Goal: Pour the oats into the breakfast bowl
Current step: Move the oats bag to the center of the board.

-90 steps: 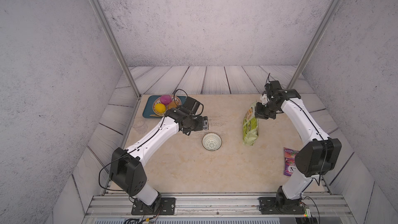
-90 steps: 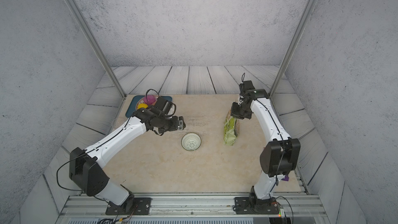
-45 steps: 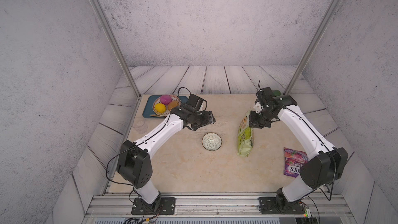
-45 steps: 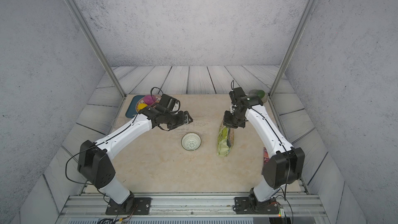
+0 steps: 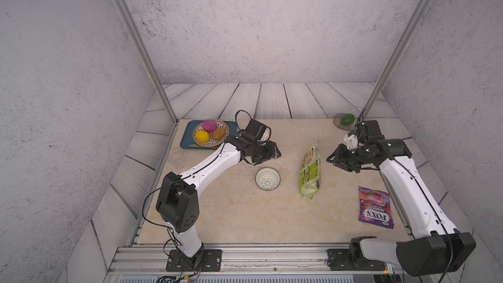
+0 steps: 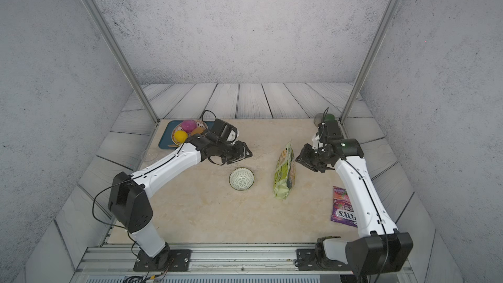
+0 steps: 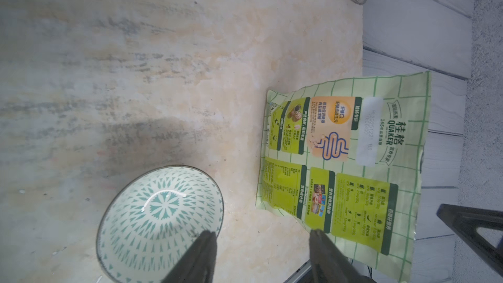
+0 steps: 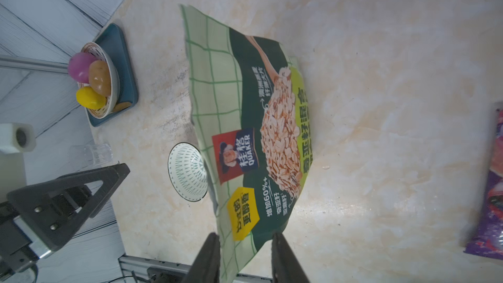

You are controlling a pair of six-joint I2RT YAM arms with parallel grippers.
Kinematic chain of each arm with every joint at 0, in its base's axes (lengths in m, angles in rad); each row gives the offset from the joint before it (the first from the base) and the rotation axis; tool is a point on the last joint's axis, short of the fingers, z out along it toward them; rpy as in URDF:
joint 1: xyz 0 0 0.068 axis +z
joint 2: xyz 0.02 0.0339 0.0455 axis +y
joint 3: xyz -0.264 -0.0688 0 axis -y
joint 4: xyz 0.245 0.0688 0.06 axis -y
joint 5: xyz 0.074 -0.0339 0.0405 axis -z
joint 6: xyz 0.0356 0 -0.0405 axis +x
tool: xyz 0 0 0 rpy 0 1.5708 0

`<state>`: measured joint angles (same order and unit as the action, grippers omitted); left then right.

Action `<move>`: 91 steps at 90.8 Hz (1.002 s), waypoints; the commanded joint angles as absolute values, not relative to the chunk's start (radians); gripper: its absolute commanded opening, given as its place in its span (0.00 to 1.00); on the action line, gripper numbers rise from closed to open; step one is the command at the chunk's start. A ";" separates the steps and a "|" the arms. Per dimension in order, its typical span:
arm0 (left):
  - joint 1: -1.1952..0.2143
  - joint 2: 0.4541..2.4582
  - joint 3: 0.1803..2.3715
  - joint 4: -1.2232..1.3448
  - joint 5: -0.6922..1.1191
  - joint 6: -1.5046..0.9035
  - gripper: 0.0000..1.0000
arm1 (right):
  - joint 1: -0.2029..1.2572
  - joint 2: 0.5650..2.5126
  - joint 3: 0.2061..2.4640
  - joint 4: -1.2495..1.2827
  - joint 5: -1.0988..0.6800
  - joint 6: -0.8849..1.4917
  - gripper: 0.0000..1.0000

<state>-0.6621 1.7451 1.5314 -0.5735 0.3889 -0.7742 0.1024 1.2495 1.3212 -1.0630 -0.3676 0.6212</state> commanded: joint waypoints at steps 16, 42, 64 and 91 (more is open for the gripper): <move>-0.731 1.844 1.671 -0.649 0.423 -0.684 0.54 | 0.084 1.191 1.171 -0.804 -0.609 0.783 0.27; -0.756 1.888 1.719 -0.664 0.429 -0.678 0.50 | 0.040 1.201 1.171 -0.781 -0.568 0.804 0.19; -0.759 1.897 1.739 -0.677 0.428 -0.675 0.50 | 0.033 1.226 1.143 -0.770 -0.604 0.777 0.18; -0.764 1.917 1.765 -0.693 0.434 -0.673 0.50 | 0.032 1.252 1.121 -0.761 -0.622 0.762 0.17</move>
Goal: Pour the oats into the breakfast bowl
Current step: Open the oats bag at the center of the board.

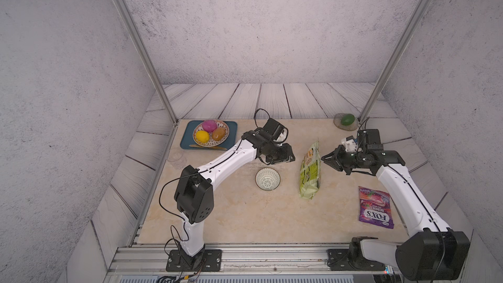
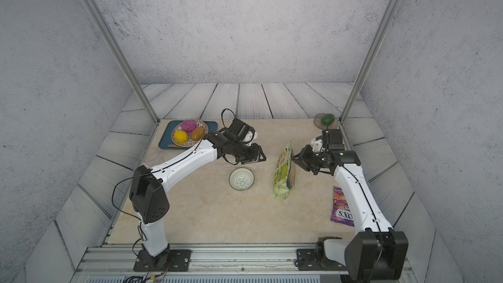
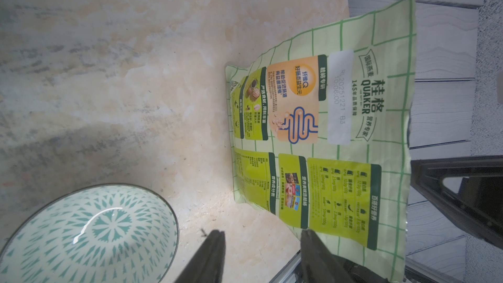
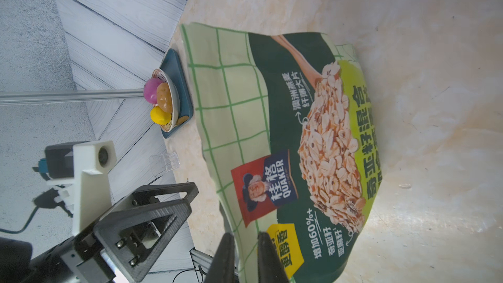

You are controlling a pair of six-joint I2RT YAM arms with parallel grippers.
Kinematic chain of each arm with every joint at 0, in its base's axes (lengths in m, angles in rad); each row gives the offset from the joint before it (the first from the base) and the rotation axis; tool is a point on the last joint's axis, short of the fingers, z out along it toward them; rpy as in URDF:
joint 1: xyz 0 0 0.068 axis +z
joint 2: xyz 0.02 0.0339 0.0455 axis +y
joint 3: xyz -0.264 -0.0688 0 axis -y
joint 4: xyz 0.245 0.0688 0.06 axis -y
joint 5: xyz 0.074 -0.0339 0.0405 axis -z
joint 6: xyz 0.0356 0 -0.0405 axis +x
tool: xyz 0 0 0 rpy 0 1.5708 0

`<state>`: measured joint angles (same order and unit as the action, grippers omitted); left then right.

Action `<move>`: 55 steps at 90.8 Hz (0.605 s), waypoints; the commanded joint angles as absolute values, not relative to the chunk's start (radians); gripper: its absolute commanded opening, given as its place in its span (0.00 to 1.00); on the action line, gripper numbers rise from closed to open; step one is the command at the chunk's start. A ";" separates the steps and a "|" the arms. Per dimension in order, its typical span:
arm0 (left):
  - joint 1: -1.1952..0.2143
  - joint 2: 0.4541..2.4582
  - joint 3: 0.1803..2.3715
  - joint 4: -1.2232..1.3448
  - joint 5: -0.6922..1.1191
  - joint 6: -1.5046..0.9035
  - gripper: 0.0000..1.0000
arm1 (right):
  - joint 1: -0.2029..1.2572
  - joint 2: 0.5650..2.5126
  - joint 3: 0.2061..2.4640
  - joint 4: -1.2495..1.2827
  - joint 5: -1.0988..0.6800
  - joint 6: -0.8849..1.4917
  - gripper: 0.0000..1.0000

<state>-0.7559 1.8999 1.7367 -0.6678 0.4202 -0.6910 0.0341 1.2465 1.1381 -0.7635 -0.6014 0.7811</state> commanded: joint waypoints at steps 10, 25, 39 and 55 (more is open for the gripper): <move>-0.765 1.917 1.766 -0.695 0.433 -0.673 0.50 | 0.034 1.252 1.115 -0.749 -0.631 0.764 0.17; -0.767 1.917 1.766 -0.699 0.433 -0.673 0.50 | 0.036 1.248 1.114 -0.747 -0.640 0.765 0.17; -0.769 1.917 1.764 -0.703 0.428 -0.674 0.50 | 0.032 1.228 1.119 -0.738 -0.638 0.767 0.17; -0.770 1.916 1.764 -0.706 0.424 -0.675 0.50 | 0.034 1.220 1.124 -0.738 -0.639 0.766 0.17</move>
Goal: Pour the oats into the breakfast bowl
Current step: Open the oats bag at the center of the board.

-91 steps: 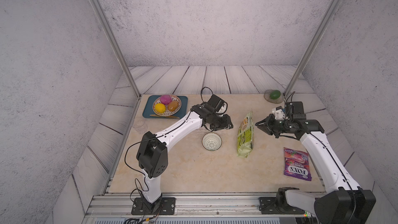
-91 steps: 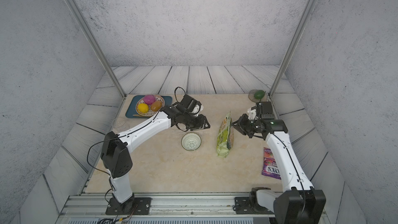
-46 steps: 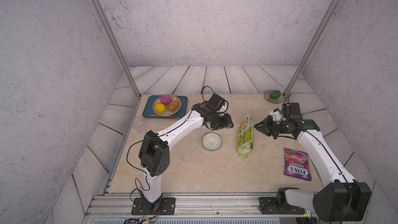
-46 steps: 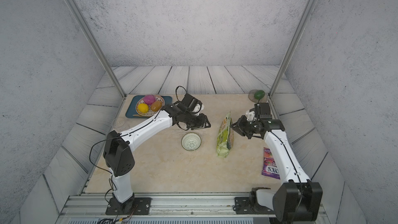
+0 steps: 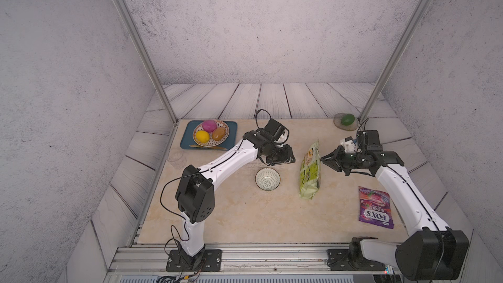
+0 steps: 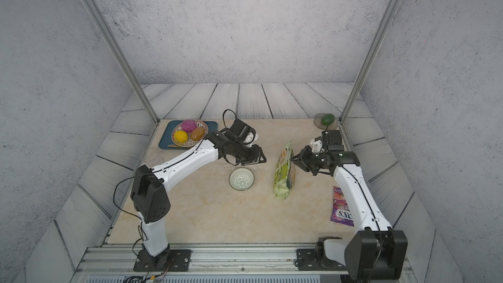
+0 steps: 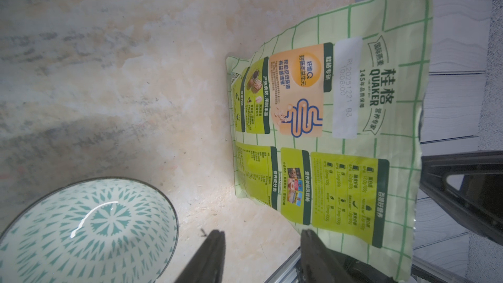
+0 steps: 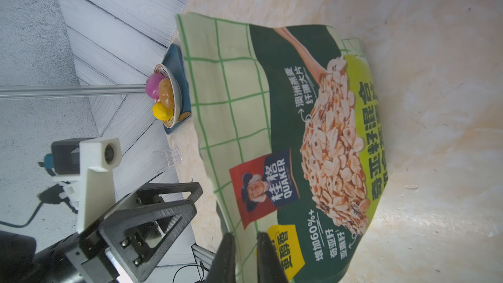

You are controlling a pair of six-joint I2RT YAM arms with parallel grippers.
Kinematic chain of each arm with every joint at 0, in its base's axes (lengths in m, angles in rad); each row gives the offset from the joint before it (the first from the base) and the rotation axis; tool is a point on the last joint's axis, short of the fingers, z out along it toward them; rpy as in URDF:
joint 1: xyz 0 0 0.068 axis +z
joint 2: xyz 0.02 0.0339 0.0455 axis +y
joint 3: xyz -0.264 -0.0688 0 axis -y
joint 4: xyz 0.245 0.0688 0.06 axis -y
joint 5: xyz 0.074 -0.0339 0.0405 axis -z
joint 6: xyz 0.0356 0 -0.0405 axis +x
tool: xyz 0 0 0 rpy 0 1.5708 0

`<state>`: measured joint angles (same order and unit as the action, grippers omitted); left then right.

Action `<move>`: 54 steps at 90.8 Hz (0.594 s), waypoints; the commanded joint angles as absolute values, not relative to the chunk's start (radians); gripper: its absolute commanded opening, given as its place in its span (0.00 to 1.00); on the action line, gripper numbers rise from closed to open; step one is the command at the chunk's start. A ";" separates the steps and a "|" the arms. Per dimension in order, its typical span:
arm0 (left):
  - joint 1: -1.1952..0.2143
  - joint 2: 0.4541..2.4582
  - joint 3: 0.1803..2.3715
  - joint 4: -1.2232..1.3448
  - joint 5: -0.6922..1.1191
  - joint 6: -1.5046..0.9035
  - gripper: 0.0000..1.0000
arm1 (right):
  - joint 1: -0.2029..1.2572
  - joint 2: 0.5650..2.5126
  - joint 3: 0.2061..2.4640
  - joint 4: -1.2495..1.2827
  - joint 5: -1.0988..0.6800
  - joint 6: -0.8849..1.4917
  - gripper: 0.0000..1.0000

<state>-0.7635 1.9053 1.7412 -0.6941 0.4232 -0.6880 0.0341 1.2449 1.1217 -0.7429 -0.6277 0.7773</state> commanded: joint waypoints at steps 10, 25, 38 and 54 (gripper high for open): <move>-0.772 1.916 1.765 -0.706 0.421 -0.675 0.50 | 0.037 1.222 1.121 -0.741 -0.635 0.760 0.17; -0.772 1.916 1.767 -0.706 0.422 -0.674 0.50 | 0.034 1.234 1.108 -0.743 -0.630 0.750 0.16; -0.772 1.921 1.775 -0.712 0.418 -0.675 0.50 | 0.038 1.245 1.103 -0.753 -0.626 0.732 0.16; -0.772 1.926 1.785 -0.721 0.414 -0.673 0.50 | 0.041 1.243 1.115 -0.772 -0.606 0.709 0.17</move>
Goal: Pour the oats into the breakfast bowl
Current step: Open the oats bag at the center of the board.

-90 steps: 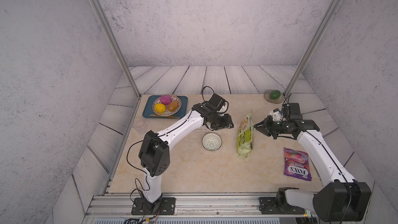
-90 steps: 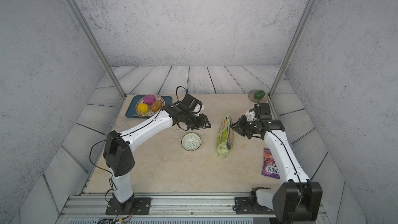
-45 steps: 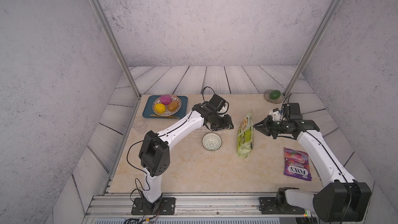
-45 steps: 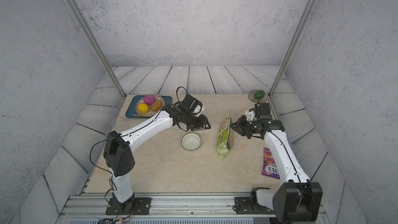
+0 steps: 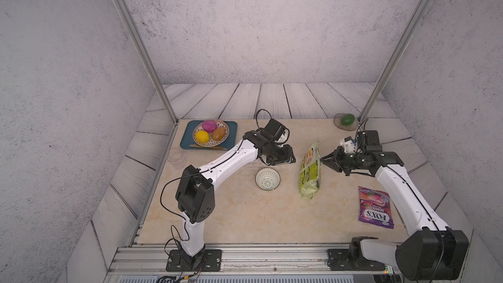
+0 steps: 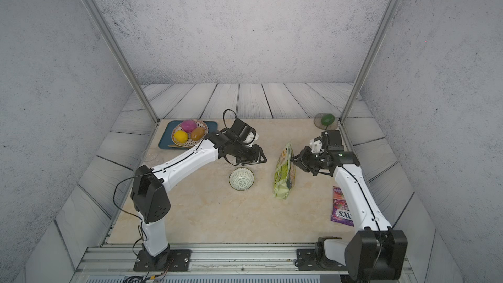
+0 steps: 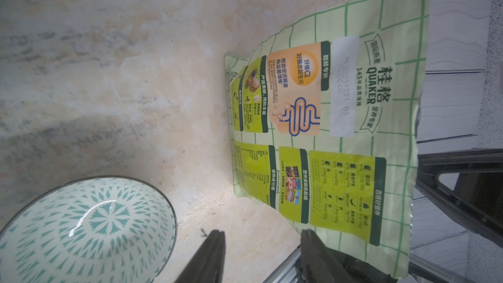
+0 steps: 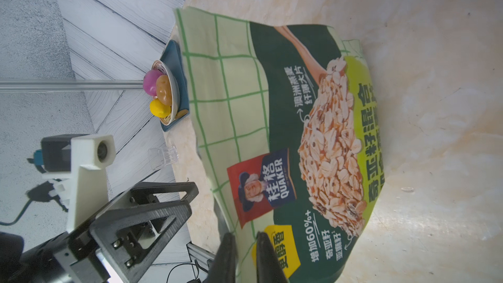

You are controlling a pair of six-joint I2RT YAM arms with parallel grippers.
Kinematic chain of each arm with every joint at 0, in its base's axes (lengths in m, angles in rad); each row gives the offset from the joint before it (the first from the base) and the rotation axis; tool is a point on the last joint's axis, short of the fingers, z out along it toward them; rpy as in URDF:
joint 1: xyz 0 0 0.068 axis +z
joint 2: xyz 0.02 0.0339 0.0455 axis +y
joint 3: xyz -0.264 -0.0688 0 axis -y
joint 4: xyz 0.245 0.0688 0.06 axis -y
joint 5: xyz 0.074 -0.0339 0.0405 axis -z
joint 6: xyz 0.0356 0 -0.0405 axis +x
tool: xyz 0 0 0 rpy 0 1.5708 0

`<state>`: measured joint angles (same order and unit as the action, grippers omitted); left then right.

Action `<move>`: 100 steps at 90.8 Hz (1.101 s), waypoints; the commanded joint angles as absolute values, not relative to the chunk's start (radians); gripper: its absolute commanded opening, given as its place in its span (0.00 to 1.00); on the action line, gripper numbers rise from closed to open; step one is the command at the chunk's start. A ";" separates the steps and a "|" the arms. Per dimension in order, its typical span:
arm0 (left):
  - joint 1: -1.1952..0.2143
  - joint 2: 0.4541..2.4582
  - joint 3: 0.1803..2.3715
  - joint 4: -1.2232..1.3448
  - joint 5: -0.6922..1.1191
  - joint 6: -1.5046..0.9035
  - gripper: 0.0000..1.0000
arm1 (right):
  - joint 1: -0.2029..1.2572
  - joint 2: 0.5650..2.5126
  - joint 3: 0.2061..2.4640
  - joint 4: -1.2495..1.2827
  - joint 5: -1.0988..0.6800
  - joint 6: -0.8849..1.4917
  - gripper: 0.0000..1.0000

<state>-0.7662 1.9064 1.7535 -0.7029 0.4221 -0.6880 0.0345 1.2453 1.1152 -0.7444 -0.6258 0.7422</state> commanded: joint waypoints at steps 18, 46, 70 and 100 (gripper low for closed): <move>-0.772 1.934 1.796 -0.728 0.412 -0.672 0.50 | 0.071 1.254 1.149 -0.812 -0.554 0.664 0.18; -0.772 1.939 1.802 -0.736 0.409 -0.673 0.50 | 0.136 1.306 1.226 -0.884 -0.462 0.616 0.19; -0.771 1.958 1.871 -0.739 0.428 -0.685 0.48 | 0.136 1.331 1.208 -0.889 -0.453 0.607 0.06; -0.777 2.008 1.964 -0.700 0.508 -0.713 0.49 | 0.134 1.281 1.190 -0.740 -0.570 0.703 0.00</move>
